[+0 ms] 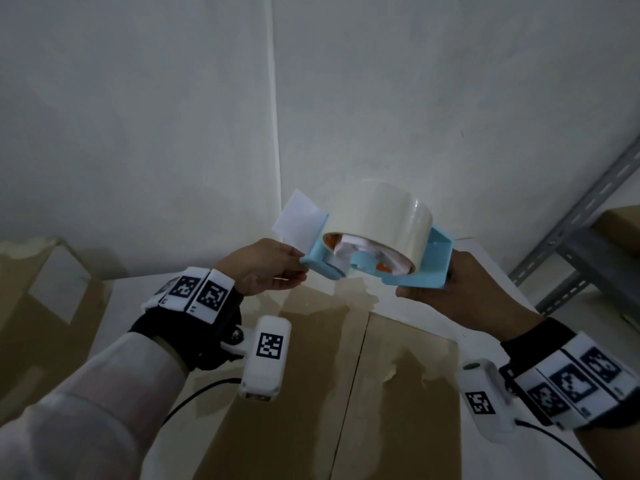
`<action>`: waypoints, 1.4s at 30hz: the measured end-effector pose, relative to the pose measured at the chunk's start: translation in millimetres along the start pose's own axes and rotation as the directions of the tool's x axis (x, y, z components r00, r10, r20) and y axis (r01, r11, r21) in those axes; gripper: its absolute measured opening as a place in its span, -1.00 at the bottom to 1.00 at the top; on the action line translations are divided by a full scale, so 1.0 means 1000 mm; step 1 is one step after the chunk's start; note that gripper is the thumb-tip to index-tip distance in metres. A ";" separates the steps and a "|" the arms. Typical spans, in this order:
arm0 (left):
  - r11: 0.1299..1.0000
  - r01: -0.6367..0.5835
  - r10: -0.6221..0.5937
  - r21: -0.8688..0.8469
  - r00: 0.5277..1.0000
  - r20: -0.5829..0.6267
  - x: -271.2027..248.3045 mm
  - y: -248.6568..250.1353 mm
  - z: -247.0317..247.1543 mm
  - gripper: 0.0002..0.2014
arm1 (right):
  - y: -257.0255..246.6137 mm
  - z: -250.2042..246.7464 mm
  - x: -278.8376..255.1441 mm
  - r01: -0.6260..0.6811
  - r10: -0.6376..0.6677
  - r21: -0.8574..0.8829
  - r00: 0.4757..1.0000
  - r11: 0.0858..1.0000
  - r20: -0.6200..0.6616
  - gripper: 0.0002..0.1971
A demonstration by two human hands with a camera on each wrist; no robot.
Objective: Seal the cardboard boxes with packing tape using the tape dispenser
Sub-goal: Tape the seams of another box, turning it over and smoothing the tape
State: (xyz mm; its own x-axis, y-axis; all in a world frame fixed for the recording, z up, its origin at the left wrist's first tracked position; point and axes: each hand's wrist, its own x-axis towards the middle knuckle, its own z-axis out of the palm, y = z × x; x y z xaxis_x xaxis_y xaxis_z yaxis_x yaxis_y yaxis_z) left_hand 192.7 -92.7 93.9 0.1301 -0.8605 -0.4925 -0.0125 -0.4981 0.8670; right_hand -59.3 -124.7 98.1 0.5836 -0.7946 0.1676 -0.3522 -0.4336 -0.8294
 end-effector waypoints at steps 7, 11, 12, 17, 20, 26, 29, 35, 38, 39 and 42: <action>0.995 0.004 0.011 0.097 0.987 -0.160 0.012 -0.009 -0.039 -0.88 | 0.009 -0.028 -0.019 -0.062 0.062 -0.045 0.998 0.997 -0.005 -0.60; 0.986 0.037 -0.015 0.165 0.991 -0.135 0.020 -0.019 -0.047 -0.84 | 0.016 -0.037 -0.032 -0.056 0.058 -0.108 0.998 0.993 0.015 -0.72; 0.984 0.039 -0.018 0.172 0.992 -0.121 0.022 -0.020 -0.045 -0.85 | 0.016 -0.037 -0.034 -0.056 0.059 -0.128 0.998 0.990 0.019 -0.76; 0.980 0.061 -0.043 0.191 0.994 -0.097 0.033 -0.023 -0.040 -0.88 | 0.023 -0.033 -0.045 -0.101 0.109 -0.148 0.993 0.984 0.047 -0.64; 0.980 0.076 -0.057 0.185 0.993 -0.106 0.036 -0.027 -0.042 -0.92 | 0.030 -0.027 -0.045 -0.100 0.105 -0.164 0.994 0.981 0.019 -0.74; 0.980 0.103 -0.082 0.173 0.989 -0.126 0.038 -0.033 -0.047 -0.91 | 0.033 -0.022 -0.036 -0.142 0.149 -0.149 0.988 0.979 0.040 -0.69; 0.978 0.118 -0.098 0.172 0.988 -0.121 0.041 -0.039 -0.048 -0.92 | 0.033 -0.020 -0.035 -0.158 0.166 -0.143 0.985 0.977 0.049 -0.69; 0.983 0.105 -0.088 0.153 0.989 -0.117 0.044 -0.043 -0.048 -0.90 | 0.034 -0.018 -0.034 -0.176 0.184 -0.135 0.981 0.975 0.054 -0.70; 0.985 0.103 -0.085 0.141 0.988 -0.129 0.045 -0.046 -0.048 -0.94 | 0.035 -0.016 -0.034 -0.167 0.177 -0.141 0.983 0.976 0.056 -0.69; 0.984 0.105 -0.086 0.141 0.987 -0.134 0.045 -0.048 -0.048 -0.94 | 0.035 -0.016 -0.034 -0.166 0.175 -0.139 0.983 0.976 0.058 -0.69; 0.979 0.123 -0.100 0.161 0.985 -0.140 0.044 -0.052 -0.046 -0.94 | 0.037 -0.014 -0.033 -0.161 0.174 -0.143 0.982 0.976 0.079 -0.67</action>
State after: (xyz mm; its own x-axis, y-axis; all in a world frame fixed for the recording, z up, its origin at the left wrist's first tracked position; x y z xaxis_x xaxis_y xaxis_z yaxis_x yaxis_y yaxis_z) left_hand 244.8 -100.1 30.7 0.2678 -0.7828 -0.5617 -0.1558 -0.6105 0.7765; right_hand -102.2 -120.3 69.2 0.5692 -0.8219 -0.0216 -0.5430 -0.3560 -0.7606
